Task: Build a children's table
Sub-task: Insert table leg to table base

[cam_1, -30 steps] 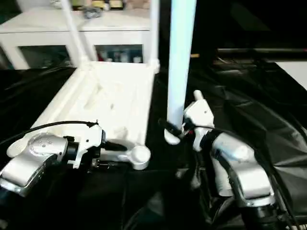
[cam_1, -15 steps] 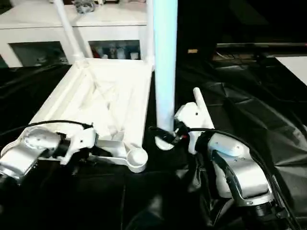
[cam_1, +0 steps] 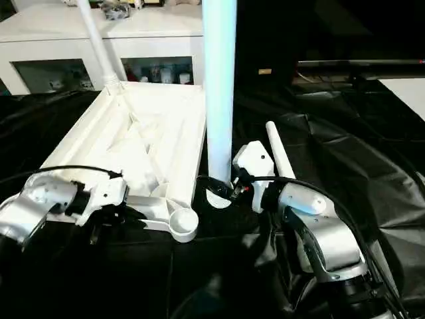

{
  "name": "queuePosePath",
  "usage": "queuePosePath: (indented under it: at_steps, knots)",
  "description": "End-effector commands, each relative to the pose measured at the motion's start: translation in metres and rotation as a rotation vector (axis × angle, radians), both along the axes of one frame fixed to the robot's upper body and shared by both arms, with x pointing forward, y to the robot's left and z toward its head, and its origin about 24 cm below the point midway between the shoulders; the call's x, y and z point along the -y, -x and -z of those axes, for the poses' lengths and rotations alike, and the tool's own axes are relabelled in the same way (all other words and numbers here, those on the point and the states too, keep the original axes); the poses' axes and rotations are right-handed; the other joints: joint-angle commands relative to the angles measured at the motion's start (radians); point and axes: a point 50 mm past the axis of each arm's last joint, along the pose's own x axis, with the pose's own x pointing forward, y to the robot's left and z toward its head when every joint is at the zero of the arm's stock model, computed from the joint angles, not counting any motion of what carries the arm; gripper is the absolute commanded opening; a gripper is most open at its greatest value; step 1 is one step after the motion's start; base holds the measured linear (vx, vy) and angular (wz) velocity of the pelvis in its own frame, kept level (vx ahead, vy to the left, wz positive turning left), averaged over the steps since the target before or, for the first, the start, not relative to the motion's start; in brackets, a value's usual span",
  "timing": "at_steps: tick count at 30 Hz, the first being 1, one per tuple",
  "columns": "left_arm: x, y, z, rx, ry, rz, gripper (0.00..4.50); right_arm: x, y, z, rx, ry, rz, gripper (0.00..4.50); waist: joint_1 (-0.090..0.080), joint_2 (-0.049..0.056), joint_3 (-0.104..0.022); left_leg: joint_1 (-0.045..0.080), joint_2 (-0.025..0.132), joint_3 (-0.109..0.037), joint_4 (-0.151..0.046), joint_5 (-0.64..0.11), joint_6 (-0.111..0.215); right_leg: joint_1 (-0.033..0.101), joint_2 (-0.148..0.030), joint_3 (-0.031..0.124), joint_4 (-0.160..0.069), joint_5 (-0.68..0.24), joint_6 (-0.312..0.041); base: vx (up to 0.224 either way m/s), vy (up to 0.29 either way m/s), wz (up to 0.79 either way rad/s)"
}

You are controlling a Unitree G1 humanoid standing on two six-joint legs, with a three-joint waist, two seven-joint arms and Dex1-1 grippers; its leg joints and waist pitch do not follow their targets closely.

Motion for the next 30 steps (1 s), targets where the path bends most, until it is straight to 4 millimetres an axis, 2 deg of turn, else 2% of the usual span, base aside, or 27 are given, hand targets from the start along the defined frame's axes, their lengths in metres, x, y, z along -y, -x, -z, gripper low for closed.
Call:
queuePosePath:
  at_steps: [1,4,8,9,10,11,12,13,14,15,21,23,24,26,30]
  knots:
    - [-0.010,0.000,0.008,-0.017,-0.080,-0.029,0.02,0.000,-0.004,-0.007,0.038,-0.001,-0.016,1.84,0.010,-0.007,-0.061,0.019,0.068,-0.024,-0.075,-0.193,0.016,0.035,-0.094,0.047,-0.077,-0.040,-0.258,0.000,0.000,0.00]
    - [-0.007,0.002,0.013,-0.035,-0.102,-0.017,0.02,0.000,-0.007,-0.008,0.042,-0.007,-0.009,1.84,0.009,-0.009,-0.059,0.021,0.069,-0.021,-0.076,-0.209,0.007,0.033,-0.095,0.048,-0.082,-0.099,-0.248,0.000,0.000,0.00]
    - [0.023,0.009,0.021,-0.078,0.000,-0.115,0.02,-0.003,-0.015,-0.013,0.039,-0.069,0.085,1.84,0.008,-0.008,-0.059,0.024,0.073,-0.017,-0.076,-0.199,0.003,0.027,-0.093,0.049,-0.082,-0.102,-0.254,0.000,0.000,0.00]
    - [0.034,0.009,0.021,-0.071,0.049,-0.153,0.02,-0.002,-0.015,-0.013,0.031,-0.078,0.090,1.84,0.007,-0.016,-0.061,0.024,0.075,-0.014,-0.076,-0.186,0.006,0.032,-0.093,0.048,-0.078,-0.074,-0.261,0.000,0.000,0.00]
    - [0.041,0.009,0.021,-0.064,0.069,-0.163,0.02,-0.002,-0.014,-0.012,0.025,-0.084,0.092,1.84,0.011,-0.013,-0.060,0.021,0.072,-0.016,-0.073,-0.174,0.012,0.031,-0.093,0.047,-0.077,-0.067,-0.260,0.000,0.000,0.00]
    - [0.050,0.009,0.020,-0.041,0.090,-0.188,0.02,-0.003,-0.012,-0.011,0.010,-0.101,0.097,1.84,0.013,-0.016,-0.063,0.022,0.073,-0.013,-0.070,-0.161,0.023,0.031,-0.093,0.048,-0.078,-0.051,-0.259,0.000,0.000,0.00]
    - [0.051,0.009,0.020,-0.040,0.090,-0.189,0.02,-0.003,-0.012,-0.011,0.009,-0.103,0.097,1.84,0.016,-0.014,-0.063,0.018,0.071,-0.014,-0.070,-0.145,0.032,0.031,-0.092,0.048,-0.079,-0.036,-0.254,0.000,0.000,0.00]
    - [0.055,0.008,0.020,-0.026,0.103,-0.201,0.02,-0.003,-0.012,-0.011,0.003,-0.112,0.100,1.84,0.017,-0.022,-0.065,0.018,0.071,-0.012,-0.069,-0.139,0.036,0.032,-0.091,0.047,-0.080,-0.027,-0.251,0.000,0.000,0.00]
    - [0.056,0.008,0.019,-0.023,0.110,-0.202,0.02,-0.003,-0.012,-0.011,0.002,-0.114,0.101,1.84,0.020,-0.022,-0.065,0.014,0.069,-0.013,-0.069,-0.128,0.041,0.034,-0.090,0.047,-0.077,-0.012,-0.244,0.000,0.000,0.00]
    - [0.059,0.006,0.018,-0.020,0.125,-0.237,0.02,-0.003,-0.012,-0.011,-0.001,-0.121,0.106,1.84,0.021,-0.027,-0.064,0.016,0.068,-0.012,-0.069,-0.132,0.040,0.033,-0.089,0.047,-0.078,-0.018,-0.237,0.000,0.000,0.00]
    - [0.064,0.007,0.016,0.036,0.121,-0.222,0.02,-0.006,-0.012,-0.010,-0.006,-0.127,0.105,1.84,0.024,-0.033,-0.059,0.018,0.071,-0.012,-0.074,-0.164,0.024,0.027,-0.089,0.048,-0.088,-0.116,-0.206,0.000,0.000,0.00]
    - [0.063,0.008,0.017,0.058,0.106,-0.230,0.02,-0.005,-0.013,-0.011,-0.009,-0.128,0.108,1.84,0.025,-0.030,-0.059,0.019,0.071,-0.012,-0.074,-0.162,0.021,0.025,-0.088,0.048,-0.087,-0.111,-0.203,0.000,0.000,0.00]
    - [0.061,0.007,0.017,0.063,0.093,-0.237,0.02,-0.005,-0.014,-0.011,-0.009,-0.127,0.113,1.84,0.025,-0.033,-0.059,0.017,0.071,-0.013,-0.075,-0.160,0.022,0.027,-0.088,0.048,-0.087,-0.103,-0.201,0.000,0.000,0.00]
    - [0.060,0.008,0.018,0.065,0.074,-0.244,0.02,-0.004,-0.016,-0.009,-0.016,-0.132,0.133,1.84,0.025,-0.033,-0.059,0.018,0.070,-0.013,-0.076,-0.159,0.020,0.025,-0.088,0.048,-0.086,-0.100,-0.201,0.000,0.000,0.00]
    - [0.059,0.010,0.020,0.002,0.051,-0.259,0.02,-0.004,-0.024,-0.003,-0.067,-0.162,0.184,1.84,0.023,-0.033,-0.056,0.019,0.068,-0.012,-0.078,-0.183,0.006,0.023,-0.090,0.049,-0.091,-0.144,-0.204,0.000,0.000,0.00]
